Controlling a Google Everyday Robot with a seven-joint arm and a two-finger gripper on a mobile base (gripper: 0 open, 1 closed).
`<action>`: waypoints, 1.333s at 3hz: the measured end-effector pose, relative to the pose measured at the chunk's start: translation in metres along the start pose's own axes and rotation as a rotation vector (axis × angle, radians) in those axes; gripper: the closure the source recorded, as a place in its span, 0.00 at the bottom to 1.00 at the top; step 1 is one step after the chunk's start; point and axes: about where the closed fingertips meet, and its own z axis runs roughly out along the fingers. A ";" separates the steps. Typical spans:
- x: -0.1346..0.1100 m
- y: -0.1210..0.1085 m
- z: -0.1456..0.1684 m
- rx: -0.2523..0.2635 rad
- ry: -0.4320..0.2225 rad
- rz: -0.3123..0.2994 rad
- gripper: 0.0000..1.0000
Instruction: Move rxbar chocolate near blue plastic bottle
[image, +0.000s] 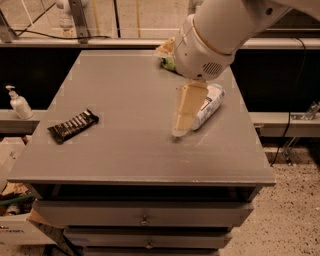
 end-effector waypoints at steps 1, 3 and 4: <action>0.000 0.000 0.000 0.000 0.000 0.000 0.00; -0.011 -0.037 0.036 -0.008 -0.059 -0.055 0.00; -0.034 -0.051 0.073 -0.048 -0.078 -0.099 0.00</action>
Offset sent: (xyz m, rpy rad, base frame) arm 0.0435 0.0067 -0.0099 0.0518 -0.0022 0.0413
